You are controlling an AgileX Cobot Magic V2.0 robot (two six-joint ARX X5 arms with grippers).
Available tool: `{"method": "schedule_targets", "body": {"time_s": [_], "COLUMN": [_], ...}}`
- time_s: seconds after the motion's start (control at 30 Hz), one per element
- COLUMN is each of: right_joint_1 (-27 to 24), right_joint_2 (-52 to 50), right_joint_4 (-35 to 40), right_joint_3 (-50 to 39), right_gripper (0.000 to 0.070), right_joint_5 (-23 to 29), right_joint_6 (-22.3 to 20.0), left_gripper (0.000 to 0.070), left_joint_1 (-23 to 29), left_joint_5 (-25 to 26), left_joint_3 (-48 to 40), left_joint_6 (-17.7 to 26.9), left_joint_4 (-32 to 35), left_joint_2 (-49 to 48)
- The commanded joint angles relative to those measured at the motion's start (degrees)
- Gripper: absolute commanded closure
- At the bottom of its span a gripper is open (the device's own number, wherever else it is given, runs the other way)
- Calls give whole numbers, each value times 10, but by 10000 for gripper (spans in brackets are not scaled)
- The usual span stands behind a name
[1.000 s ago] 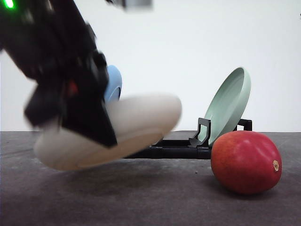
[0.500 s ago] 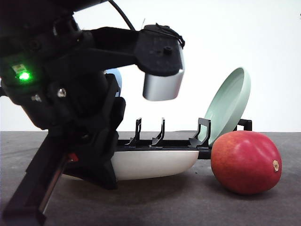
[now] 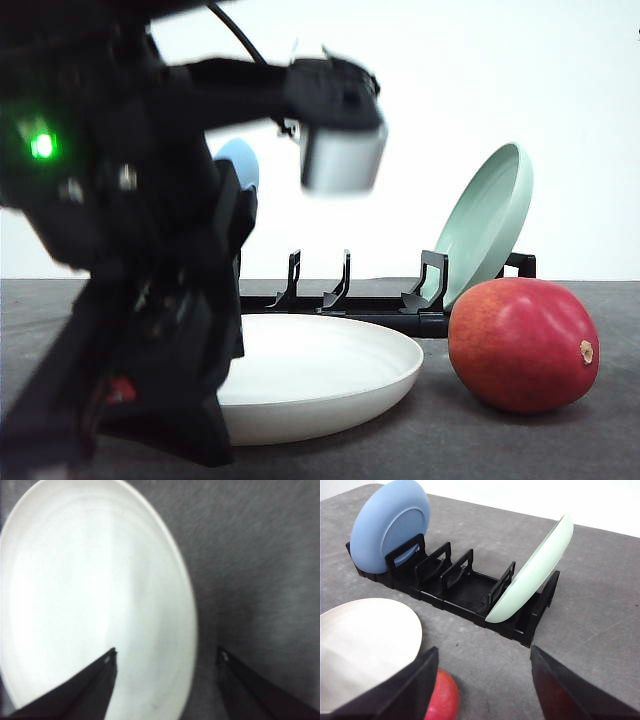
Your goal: Place pomegranate in white plate
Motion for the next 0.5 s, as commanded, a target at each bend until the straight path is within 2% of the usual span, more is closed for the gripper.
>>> {"method": "schedule_targets", "body": {"time_s": [0.0, 0.17, 0.3, 0.37, 0.47], "right_joint_1": [3, 3, 3, 3, 3], "right_joint_2": [1, 1, 1, 1, 1], "right_joint_4": [5, 5, 5, 5, 5], "right_joint_3": [10, 10, 10, 10, 10], "right_gripper": [327, 327, 327, 327, 327], "right_joint_5": [2, 2, 2, 2, 2], "right_joint_6": [2, 2, 2, 2, 2], "left_gripper": [264, 262, 264, 264, 265], "left_joint_1": [-2, 45, 118, 163, 233], "left_joint_5": [37, 180, 284, 313, 318], "left_joint_3": [24, 42, 42, 42, 42], "left_joint_6": [-55, -147, -207, -214, -215], "left_joint_4": [-14, -46, -53, -59, -72], "left_joint_2": [-16, -84, -148, -178, -217]}}
